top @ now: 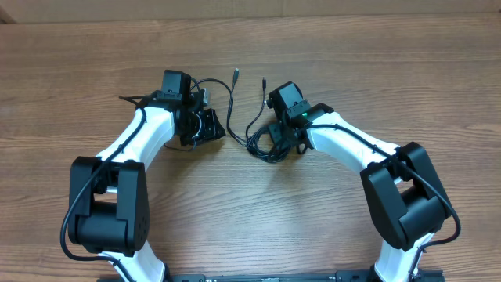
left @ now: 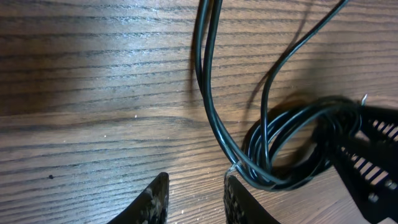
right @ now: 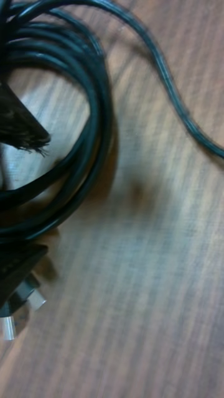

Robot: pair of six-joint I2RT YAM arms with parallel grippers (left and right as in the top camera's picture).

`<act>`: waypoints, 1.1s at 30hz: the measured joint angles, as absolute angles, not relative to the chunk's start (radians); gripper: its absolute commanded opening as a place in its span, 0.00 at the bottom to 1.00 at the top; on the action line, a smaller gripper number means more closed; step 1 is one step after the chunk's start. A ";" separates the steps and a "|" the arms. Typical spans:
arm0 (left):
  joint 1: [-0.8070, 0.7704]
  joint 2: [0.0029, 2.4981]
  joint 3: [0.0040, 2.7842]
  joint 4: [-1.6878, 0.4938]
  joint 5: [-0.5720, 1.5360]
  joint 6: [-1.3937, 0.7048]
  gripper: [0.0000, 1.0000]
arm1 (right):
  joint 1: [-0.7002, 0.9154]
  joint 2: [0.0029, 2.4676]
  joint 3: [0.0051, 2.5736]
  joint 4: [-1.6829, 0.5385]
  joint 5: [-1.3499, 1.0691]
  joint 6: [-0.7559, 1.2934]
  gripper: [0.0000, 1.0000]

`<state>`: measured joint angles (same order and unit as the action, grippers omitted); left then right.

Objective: Untangle cables

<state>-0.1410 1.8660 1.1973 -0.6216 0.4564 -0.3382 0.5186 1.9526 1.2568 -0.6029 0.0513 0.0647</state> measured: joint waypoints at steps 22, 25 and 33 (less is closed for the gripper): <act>-0.141 1.866 1.197 -0.621 0.480 -0.338 0.28 | 0.519 1.953 1.309 -0.690 -0.273 0.342 0.36; -0.141 1.866 1.197 -0.625 0.485 -0.338 0.28 | 0.519 1.953 1.311 -0.665 -0.300 0.382 0.32; -0.141 1.866 1.197 -0.635 0.505 -0.338 0.27 | 0.521 1.953 1.311 -0.698 -0.312 0.435 0.45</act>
<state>-0.1410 1.8660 1.1973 -0.6353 0.5045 -0.3382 0.5205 1.9530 1.3113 -0.6983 -0.3119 0.4355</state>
